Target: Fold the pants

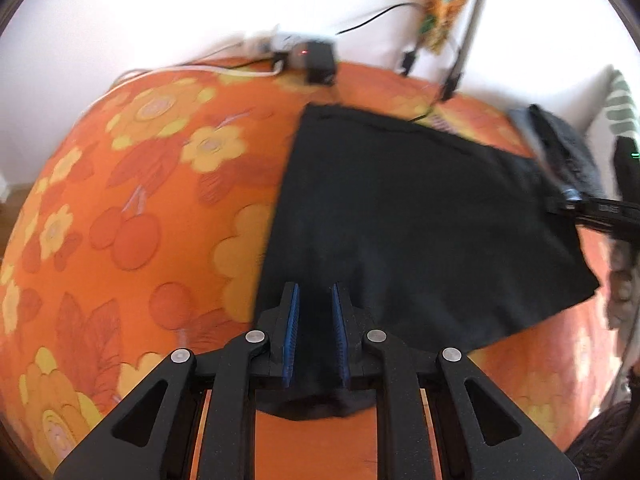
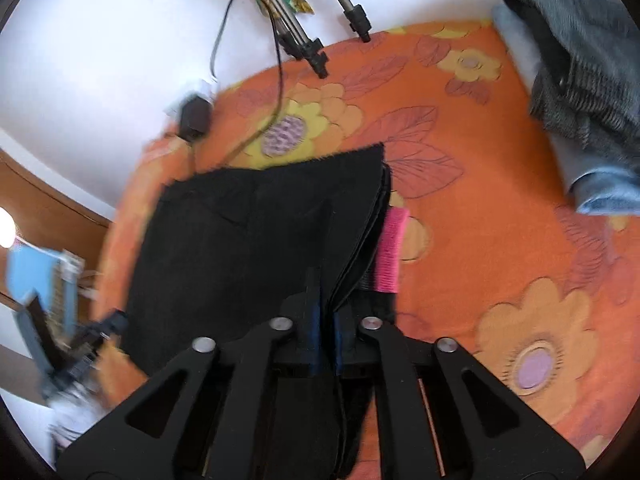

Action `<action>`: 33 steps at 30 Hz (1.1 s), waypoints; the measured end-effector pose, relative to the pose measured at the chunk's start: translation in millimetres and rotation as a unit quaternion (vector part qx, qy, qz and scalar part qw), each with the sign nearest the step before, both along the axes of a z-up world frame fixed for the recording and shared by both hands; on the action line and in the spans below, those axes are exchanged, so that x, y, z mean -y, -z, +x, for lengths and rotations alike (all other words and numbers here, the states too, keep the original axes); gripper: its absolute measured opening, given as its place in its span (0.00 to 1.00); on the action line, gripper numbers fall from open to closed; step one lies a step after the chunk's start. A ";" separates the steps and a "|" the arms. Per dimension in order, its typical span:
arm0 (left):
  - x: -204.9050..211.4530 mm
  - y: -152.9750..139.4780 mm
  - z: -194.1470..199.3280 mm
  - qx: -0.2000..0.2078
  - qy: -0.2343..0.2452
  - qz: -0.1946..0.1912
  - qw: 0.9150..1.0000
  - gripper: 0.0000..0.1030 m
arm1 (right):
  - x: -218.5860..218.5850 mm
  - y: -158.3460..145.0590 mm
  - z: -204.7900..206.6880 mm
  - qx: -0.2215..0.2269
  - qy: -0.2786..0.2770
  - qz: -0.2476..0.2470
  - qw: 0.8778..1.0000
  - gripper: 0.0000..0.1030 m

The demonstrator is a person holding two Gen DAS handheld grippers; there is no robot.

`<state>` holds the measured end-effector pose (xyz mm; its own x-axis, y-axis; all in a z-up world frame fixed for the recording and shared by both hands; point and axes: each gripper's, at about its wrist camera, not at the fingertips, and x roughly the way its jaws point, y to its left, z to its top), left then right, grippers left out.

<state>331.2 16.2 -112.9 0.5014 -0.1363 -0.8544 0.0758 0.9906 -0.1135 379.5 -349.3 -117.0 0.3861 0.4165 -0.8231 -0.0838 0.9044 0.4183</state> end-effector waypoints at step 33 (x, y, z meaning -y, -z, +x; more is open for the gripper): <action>-33.8 -5.8 -29.2 0.028 -0.016 -0.020 0.999 0.30 | -94.0 -29.6 -59.4 0.125 -0.114 -0.114 0.979 0.39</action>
<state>302.0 50.0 -107.1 0.5521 -0.1524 -0.8197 0.0517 0.9875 -0.1488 320.1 -255.2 -87.4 0.5067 0.3312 -0.7959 -0.3677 0.9181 0.1480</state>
